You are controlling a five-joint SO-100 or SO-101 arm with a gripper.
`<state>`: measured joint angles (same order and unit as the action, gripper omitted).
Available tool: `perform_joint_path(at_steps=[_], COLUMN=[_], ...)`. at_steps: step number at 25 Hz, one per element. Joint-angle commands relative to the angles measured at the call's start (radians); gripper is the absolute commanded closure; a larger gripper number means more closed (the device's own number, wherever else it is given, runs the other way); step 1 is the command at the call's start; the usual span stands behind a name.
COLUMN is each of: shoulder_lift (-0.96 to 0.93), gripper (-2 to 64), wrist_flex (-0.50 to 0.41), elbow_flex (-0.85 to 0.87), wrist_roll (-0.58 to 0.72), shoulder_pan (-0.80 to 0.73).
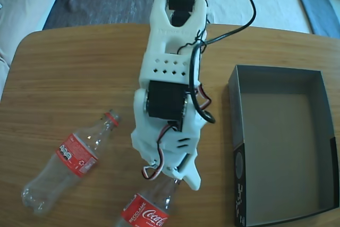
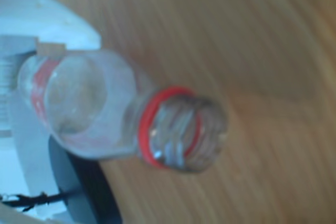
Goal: Grasp the bottles and put them in the box.
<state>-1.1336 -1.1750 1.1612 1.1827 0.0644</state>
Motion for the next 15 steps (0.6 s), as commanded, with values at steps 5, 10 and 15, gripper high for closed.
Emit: perform_joint_path(at_steps=[5,10,15], shoulder_lift=[0.038,0.075,0.110], gripper=[16.2,16.2,16.2], wrist_flex=[-0.006,-0.006,-0.006], elbow_flex=[-0.115,-0.130,-0.130], wrist_roll=[-0.006,-0.006,-0.006], shoulder_pan=[-0.012,-0.017,-0.029])
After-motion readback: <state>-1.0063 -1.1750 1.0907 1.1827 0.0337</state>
